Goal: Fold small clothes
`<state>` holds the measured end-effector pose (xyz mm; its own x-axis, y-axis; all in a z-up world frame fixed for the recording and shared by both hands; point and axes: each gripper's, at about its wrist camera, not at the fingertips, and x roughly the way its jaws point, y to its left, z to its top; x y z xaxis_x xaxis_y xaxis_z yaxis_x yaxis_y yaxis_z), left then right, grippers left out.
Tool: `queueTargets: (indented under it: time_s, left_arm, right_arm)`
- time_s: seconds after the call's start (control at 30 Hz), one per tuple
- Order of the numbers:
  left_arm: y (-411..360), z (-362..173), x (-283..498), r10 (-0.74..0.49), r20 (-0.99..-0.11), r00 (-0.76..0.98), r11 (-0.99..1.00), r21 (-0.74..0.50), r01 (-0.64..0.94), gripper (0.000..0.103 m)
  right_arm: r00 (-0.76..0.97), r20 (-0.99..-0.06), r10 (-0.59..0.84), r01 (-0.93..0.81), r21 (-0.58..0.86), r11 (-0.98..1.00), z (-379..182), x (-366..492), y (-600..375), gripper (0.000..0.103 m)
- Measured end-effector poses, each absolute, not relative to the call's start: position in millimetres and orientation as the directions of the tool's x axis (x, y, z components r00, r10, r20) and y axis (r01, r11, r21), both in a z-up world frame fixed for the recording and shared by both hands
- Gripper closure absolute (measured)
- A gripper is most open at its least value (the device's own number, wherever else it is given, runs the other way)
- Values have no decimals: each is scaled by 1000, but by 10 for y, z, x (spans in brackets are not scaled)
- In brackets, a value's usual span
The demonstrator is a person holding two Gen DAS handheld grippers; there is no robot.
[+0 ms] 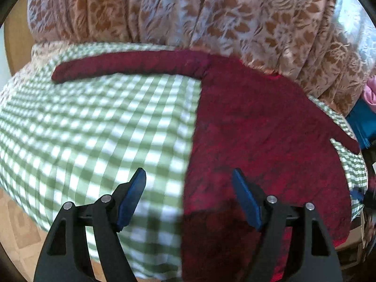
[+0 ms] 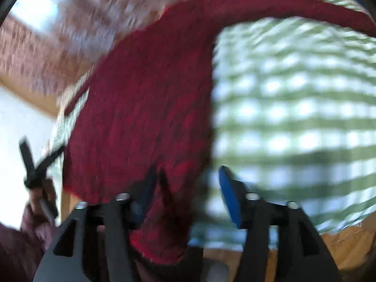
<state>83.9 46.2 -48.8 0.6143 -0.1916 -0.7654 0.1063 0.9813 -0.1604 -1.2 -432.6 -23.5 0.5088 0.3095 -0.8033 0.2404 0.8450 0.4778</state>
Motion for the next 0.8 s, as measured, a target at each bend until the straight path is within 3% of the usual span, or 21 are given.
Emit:
queueTargets:
  time_s: [0.27, 0.53, 0.6, 0.63, 0.67, 0.8]
  left_arm:
    - [-15, -393, 1022, -271, -763, 587, 961, -185, 204, 27]
    - [-216, -479, 1169, -255, -793, 553, 965, -174, 196, 26]
    - [-221, -478, 1205, -258, -794, 551, 965, -178, 195, 26]
    - [-224, -473, 1233, -261, -792, 551, 964, -182, 195, 26]
    - [-228, -470, 1268, -264, -791, 552, 963, -187, 193, 26]
    - [-220, -503, 1429, -312, -789, 529, 950, -253, 183, 26]
  right_arm:
    - [745, -666, 30, 562, 652, 510, -296, 428, -5951, 43]
    - [683, -715, -149, 715, 612, 339, -568, 870, -6865, 49]
    - [649, -743, -161, 737, 563, 375, -545, 969, -6952, 66]
    - [637, -755, -157, 741, 544, 393, -529, 1030, -6968, 83]
    - [640, -751, -162, 730, 529, 434, -423, 1122, -6930, 90]
    - [705, -690, -165, 600, 456, 657, 127, 1408, -6460, 90]
